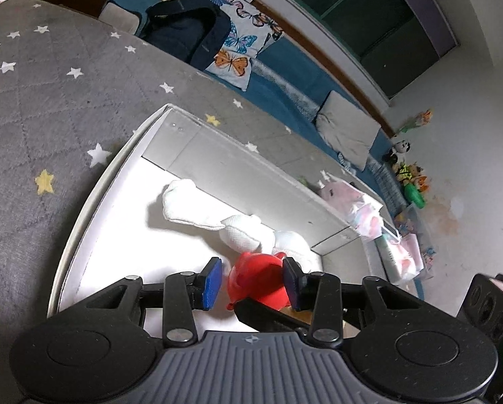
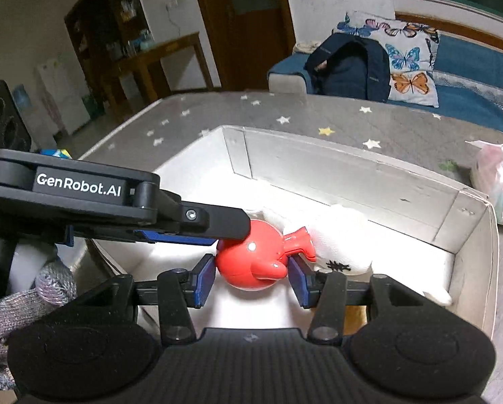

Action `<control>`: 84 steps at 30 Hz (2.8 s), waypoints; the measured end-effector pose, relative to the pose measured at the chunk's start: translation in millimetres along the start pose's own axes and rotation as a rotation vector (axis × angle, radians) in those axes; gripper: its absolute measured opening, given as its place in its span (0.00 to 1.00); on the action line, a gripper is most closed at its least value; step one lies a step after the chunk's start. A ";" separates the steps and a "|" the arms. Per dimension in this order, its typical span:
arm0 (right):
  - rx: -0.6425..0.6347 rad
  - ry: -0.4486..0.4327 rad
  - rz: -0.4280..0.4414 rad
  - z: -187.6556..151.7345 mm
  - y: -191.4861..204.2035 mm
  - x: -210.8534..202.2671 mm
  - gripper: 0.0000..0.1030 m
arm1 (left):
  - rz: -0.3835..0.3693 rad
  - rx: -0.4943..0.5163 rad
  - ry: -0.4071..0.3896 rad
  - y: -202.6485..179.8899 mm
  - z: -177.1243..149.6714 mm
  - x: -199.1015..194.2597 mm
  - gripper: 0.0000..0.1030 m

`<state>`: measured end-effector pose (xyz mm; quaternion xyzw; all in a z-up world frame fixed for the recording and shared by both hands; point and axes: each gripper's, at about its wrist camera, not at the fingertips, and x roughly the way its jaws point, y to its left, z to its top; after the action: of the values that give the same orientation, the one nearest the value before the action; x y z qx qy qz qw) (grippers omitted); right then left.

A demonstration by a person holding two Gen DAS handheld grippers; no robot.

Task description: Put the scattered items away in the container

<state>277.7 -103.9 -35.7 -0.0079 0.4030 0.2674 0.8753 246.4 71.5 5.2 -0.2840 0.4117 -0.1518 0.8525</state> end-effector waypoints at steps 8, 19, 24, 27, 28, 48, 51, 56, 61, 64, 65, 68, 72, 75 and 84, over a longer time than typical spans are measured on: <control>-0.024 0.053 -0.018 1.1 2.9 10.2 0.46 | 0.040 0.042 0.008 -4.1 -1.1 4.8 0.41; -0.031 0.068 -0.030 -4.3 4.1 9.0 0.47 | 0.078 0.069 -0.005 -8.0 -2.6 0.8 0.41; -0.034 0.071 -0.036 -5.1 4.8 7.9 0.47 | 0.078 0.070 -0.015 -8.8 -3.4 -4.4 0.41; -0.032 0.071 -0.039 -5.8 5.0 5.8 0.48 | 0.079 0.072 -0.021 -9.8 -3.8 -7.5 0.41; -0.031 0.072 -0.040 -6.2 5.1 5.0 0.48 | 0.080 0.072 -0.023 -9.9 -3.8 -8.5 0.41; -0.029 -0.062 -0.040 -15.8 17.9 -54.3 0.53 | 0.067 0.078 -0.082 -17.8 -18.5 -44.8 0.41; -0.049 -0.094 -0.055 -22.7 25.2 -66.7 0.53 | 0.057 0.082 -0.096 -21.2 -24.3 -54.7 0.41; -0.066 -0.155 -0.060 -38.7 36.7 -91.7 0.53 | 0.051 0.094 -0.116 -26.9 -38.0 -70.1 0.41; -0.072 -0.203 -0.057 -61.4 47.5 -117.2 0.53 | 0.032 0.091 -0.119 -29.7 -56.4 -81.1 0.41; -0.094 -0.220 -0.060 -76.7 55.9 -129.2 0.54 | 0.030 0.088 -0.117 -30.0 -67.5 -85.4 0.41; -0.097 -0.223 -0.060 -81.9 58.0 -131.9 0.54 | 0.028 0.087 -0.114 -29.8 -71.1 -86.2 0.41; -0.098 -0.222 -0.067 -95.5 61.5 -136.7 0.54 | 0.031 0.080 -0.100 -28.4 -81.0 -86.3 0.41; -0.077 -0.213 -0.076 -110.4 61.1 -136.6 0.54 | 0.023 0.064 -0.080 -25.2 -93.6 -84.1 0.41; -0.057 -0.202 -0.087 -120.5 58.4 -133.3 0.54 | 0.018 0.058 -0.062 -25.8 -98.2 -79.3 0.41; -0.026 -0.178 -0.111 -135.0 51.6 -125.0 0.55 | 0.005 0.056 -0.030 -24.7 -103.5 -62.3 0.41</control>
<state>92.0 -148.3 -27.8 -0.0176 0.3190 0.2233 0.9209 125.9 45.4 6.9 -0.2609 0.3954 -0.1569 0.8666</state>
